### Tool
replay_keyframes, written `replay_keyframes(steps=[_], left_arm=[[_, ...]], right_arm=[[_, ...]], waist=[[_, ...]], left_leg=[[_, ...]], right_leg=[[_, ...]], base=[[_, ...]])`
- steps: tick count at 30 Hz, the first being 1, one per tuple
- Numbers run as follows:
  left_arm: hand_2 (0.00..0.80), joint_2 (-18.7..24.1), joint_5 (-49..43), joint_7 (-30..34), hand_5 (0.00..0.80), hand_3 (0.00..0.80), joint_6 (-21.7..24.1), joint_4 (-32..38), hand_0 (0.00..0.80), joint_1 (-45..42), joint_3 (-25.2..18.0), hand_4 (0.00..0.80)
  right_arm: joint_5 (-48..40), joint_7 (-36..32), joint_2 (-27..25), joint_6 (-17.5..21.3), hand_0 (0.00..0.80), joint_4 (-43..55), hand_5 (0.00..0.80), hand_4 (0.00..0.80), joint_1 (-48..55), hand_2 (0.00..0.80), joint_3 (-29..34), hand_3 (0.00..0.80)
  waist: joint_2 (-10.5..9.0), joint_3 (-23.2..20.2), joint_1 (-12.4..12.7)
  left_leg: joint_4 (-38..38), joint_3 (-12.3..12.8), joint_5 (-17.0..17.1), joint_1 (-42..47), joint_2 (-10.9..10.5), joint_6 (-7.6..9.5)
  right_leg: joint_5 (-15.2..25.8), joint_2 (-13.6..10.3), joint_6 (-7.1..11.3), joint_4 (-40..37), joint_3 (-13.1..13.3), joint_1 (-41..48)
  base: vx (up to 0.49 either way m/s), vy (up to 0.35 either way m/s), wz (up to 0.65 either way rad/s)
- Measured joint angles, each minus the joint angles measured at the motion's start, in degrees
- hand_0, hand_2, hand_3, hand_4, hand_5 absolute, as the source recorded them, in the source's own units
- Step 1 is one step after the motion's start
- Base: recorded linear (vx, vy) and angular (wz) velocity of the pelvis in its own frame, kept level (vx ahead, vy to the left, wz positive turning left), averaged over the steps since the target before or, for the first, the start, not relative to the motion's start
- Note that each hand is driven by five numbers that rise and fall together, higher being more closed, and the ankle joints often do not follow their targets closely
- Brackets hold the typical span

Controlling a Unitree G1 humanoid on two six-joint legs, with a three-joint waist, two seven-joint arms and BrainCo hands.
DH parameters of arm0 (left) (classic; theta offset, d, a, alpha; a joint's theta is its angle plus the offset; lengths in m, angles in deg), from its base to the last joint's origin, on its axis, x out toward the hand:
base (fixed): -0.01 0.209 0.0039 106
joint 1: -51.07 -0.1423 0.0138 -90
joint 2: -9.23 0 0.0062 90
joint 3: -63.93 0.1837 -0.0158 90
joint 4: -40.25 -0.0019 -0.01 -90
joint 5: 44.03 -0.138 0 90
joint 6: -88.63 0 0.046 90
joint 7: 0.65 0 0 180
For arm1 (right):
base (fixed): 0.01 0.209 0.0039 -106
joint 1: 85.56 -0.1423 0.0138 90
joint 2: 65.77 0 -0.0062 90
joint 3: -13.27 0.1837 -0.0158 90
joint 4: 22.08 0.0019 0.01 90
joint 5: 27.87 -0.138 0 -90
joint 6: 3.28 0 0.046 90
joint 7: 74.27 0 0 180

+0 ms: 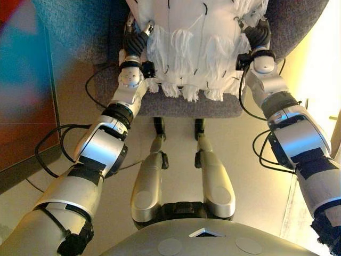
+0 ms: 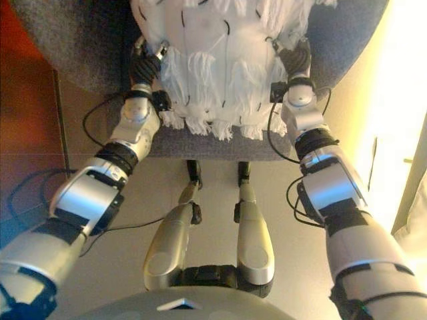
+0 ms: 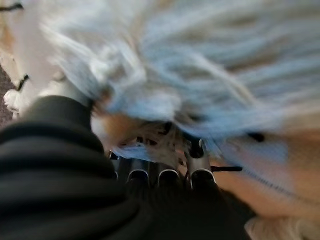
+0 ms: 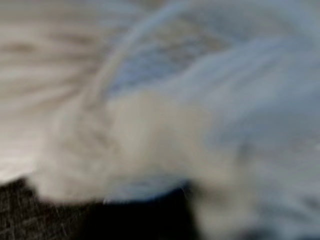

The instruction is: Pick up the cushion and take it to the sofa

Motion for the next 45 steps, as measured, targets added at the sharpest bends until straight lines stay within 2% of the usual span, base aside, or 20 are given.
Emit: replay_keyframes(steps=[4,8,9,12,16,21,23,26,29,35,37,40,45], left_arm=[[0.0,1.69,-0.02,-2.44,0.0,0.0,-1.64,0.27,0.0,-0.31,-0.08,0.0],[0.0,5.6,-0.23,-6.37,0.0,0.0,-5.49,-1.7,0.0,-3.45,-0.52,0.0],[0.0,6.7,-0.16,-6.63,0.0,0.0,-5.99,-2.43,0.0,-5.3,-2.47,0.0],[0.0,10.63,-0.12,-5.45,0.0,0.0,-5.27,-2.92,0.0,-12.22,-8.92,0.0],[0.0,13.57,-0.35,-3.47,0.0,0.0,-4.33,-1.94,0.0,-24.26,-11.86,0.0],[0.0,11.43,-3.17,-3.1,0.0,0.0,-4.92,0.25,0.0,-41.88,-19.23,0.0],[0.0,9.52,-4.2,-2.9,0.0,0.0,-6.51,-0.53,0.0,-48.77,-23.23,0.0],[0.0,7.06,-4.84,-2.09,0.0,0.0,-7.67,-4.95,0.0,-56.58,-25.97,0.0],[0.0,5.15,-7.84,-1.42,0.0,0.0,-10.55,-6.7,0.0,-62.14,-27.22,0.0],[0.0,-2.3,-11.8,2.21,0.0,0.0,-16.63,-15.05,0.0,-64.39,-26.57,0.0],[0.0,-4.27,-14.08,3.9,0.0,0.0,-17.38,-15.21,0.0,-64.94,-24.0,0.0],[0.0,-4.96,-17.06,7.33,0.0,0.0,-19.0,-14.81,0.0,-64.88,-18.31,0.0],[0.0,-3.65,-18.27,11.52,0.0,0.0,-23.51,-13.34,0.0,-63.77,-13.3,0.0]], right_arm=[[-0.4,3.54,-2.73,0.3,0.0,2.33,0.0,0.0,0.67,0.0,0.36,0.0],[-1.37,4.34,-4.5,1.15,0.0,4.67,0.0,0.0,5.16,0.0,3.3,0.0],[-1.42,4.44,-4.54,1.41,0.0,4.94,0.0,0.0,6.69,0.0,4.58,0.0],[-2.44,5.11,-5.88,3.66,0.0,8.02,0.0,0.0,13.24,0.0,11.34,0.0],[-4.16,8.99,-9.04,4.74,0.0,8.27,0.0,0.0,25.72,0.0,23.29,0.0],[-3.53,11.21,-9.67,4.5,0.0,6.81,0.0,0.0,45.66,0.0,33.0,0.0],[-6.46,10.35,-8.41,4.04,0.0,2.2,0.0,0.0,52.84,0.0,37.49,0.0],[-9.14,7.45,-4.89,4.02,0.0,-5.17,0.0,0.0,62.22,0.0,42.73,0.0],[-8.39,5.57,1.21,3.41,0.0,-7.01,0.0,0.0,69.17,0.0,41.8,0.0],[-7.53,-5.25,10.43,-6.04,0.0,-11.21,0.0,0.0,70.36,0.0,33.9,0.0],[-3.27,-8.34,12.46,-9.27,0.0,-11.08,0.0,0.0,69.73,0.0,30.03,0.0],[3.32,-11.82,13.56,-10.64,0.0,-9.85,0.0,0.0,69.36,0.0,20.48,0.0],[10.89,-17.71,12.67,-11.45,0.0,-8.76,0.0,0.0,68.46,0.0,14.65,0.0]], waist=[[0.01,0.01,0.1],[0.33,0.19,0.13],[0.34,0.19,0.12],[0.34,0.19,0.41],[0.29,0.07,0.9],[0.34,-1.2,0.91],[0.25,-4.38,0.9],[-0.13,-11.57,1.14],[-1.41,-16.51,1.49],[-2.34,-20.93,1.67],[-2.14,-22.46,1.91],[-1.81,-24.34,2.74],[-1.72,-26.75,3.26]], left_leg=[[0.03,-0.05,0.02,0.05,0.01,-0.01],[0.0,-0.08,-0.02,3.0,0.13,-0.08],[-0.04,-0.14,-0.19,4.19,0.11,-0.28],[-0.06,-0.29,-0.38,6.56,0.28,-0.54],[-0.11,-0.33,-0.98,9.23,0.22,-1.24],[-0.25,-0.69,-2.1,13.66,0.56,-1.29],[-0.47,-0.84,-2.97,15.74,0.82,-1.56],[-0.52,-1.71,-4.38,17.88,1.17,-1.83],[-0.52,-2.1,-5.1,19.5,1.63,-2.24],[-0.53,-2.38,-5.62,22.79,1.99,-2.46],[-0.54,-2.44,-5.83,24.02,2.18,-2.57],[-0.56,-2.47,-5.84,25.07,2.45,-2.61],[-0.55,-2.43,-5.88,26.02,2.67,-2.68]], right_leg=[[0.0,-0.03,0.0,0.02,-0.34,0.09],[-0.06,-0.11,0.05,0.15,-0.84,2.94],[-0.13,-0.11,-0.02,-0.28,-1.26,4.44],[-0.35,-0.07,-0.27,-0.27,-1.96,6.93],[-1.21,-0.31,0.1,-0.26,-2.25,9.76],[-2.19,-0.14,-0.19,-0.34,-3.0,14.39],[-3.08,0.09,-0.54,-0.37,-3.29,16.63],[-4.85,0.52,-0.77,-0.4,-4.32,19.14],[-6.13,1.05,-0.95,-0.46,-4.74,20.99],[-7.14,1.43,-1.45,-0.55,-4.72,24.64],[-7.4,1.55,-1.56,-0.54,-4.75,25.97],[-7.55,1.83,-1.78,-0.57,-4.78,26.77],[-7.62,2.01,-1.89,-0.56,-4.85,27.7]], base=[[0.0,0.0,0.0],[0.03,-0.017,0.01],[0.056,-0.036,0.03],[0.056,-0.03,0.09],[0.064,-0.008,0.05],[0.104,-0.045,0.02],[0.115,-0.062,0.06],[0.114,-0.057,0.13],[0.093,-0.043,0.1],[0.067,-0.037,0.02],[0.039,-0.027,0.01],[0.023,-0.021,0.02],[0.018,-0.003,0.0]])
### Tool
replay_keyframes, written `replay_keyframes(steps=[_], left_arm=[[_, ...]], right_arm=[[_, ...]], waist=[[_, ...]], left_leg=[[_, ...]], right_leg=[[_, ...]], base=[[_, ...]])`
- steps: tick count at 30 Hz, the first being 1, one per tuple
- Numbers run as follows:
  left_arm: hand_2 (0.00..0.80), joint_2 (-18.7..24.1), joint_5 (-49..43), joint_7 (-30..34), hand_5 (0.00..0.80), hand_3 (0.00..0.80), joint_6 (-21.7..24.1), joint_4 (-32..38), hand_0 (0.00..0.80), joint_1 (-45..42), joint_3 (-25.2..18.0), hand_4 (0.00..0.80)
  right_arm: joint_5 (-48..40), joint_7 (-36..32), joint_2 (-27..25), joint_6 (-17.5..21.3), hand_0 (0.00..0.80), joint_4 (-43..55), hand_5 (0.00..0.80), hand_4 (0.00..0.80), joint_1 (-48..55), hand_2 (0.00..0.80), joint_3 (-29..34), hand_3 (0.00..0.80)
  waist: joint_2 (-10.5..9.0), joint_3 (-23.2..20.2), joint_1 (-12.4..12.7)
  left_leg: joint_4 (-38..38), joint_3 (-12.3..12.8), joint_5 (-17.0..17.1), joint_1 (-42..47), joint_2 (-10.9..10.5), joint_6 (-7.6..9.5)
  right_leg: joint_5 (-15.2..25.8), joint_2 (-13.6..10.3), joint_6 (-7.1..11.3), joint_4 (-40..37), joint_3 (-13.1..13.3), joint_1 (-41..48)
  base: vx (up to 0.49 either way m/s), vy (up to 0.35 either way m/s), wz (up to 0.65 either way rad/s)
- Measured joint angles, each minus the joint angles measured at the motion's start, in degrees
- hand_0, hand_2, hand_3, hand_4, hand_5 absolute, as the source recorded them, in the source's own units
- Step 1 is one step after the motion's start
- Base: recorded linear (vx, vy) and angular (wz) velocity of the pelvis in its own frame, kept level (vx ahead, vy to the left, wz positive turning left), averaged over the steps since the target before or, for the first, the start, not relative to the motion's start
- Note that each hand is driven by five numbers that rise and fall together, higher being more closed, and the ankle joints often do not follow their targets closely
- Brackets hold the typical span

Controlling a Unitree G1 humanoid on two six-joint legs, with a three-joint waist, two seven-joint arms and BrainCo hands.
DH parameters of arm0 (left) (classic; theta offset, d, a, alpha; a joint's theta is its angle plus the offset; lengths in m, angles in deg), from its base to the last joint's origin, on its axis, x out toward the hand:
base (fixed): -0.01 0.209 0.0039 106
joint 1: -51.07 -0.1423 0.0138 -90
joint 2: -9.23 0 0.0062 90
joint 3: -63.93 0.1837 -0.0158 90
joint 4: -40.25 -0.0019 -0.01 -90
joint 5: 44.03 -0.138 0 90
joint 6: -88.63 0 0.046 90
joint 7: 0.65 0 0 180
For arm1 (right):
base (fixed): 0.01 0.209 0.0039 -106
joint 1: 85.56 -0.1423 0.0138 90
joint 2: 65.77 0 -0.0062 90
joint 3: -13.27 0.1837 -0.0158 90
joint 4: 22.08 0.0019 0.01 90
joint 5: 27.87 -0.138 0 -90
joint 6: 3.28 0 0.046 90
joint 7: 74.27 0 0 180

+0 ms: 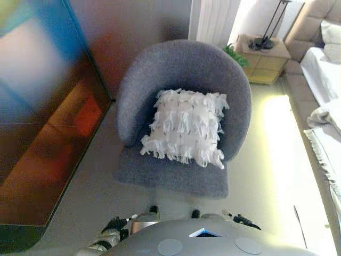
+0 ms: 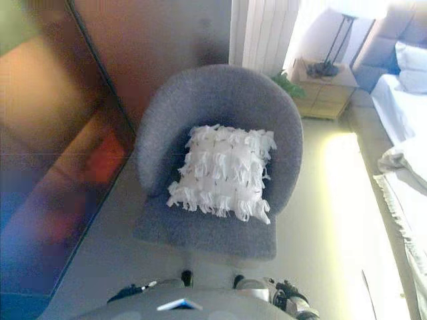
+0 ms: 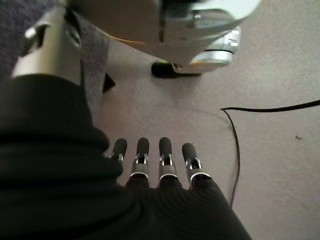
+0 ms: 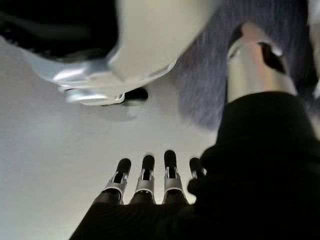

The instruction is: Pick up the cushion and take it to the sofa

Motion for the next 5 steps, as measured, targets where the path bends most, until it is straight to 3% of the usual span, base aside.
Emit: replay_keyframes(steps=[5], left_arm=[[0.0,0.28,-1.63,1.31,0.0,0.0,-1.34,0.59,0.0,0.96,2.51,0.0]], right_arm=[[1.65,-1.4,-0.25,-1.52,0.0,-0.13,0.0,0.0,-0.13,0.0,-1.69,0.0]], waist=[[0.2,-0.69,-0.07]], left_leg=[[-0.01,0.0,-0.02,0.89,0.01,-0.02]], right_leg=[[-0.05,0.0,-0.05,0.0,0.0,0.87]], base=[[0.014,-0.006,0.0]])
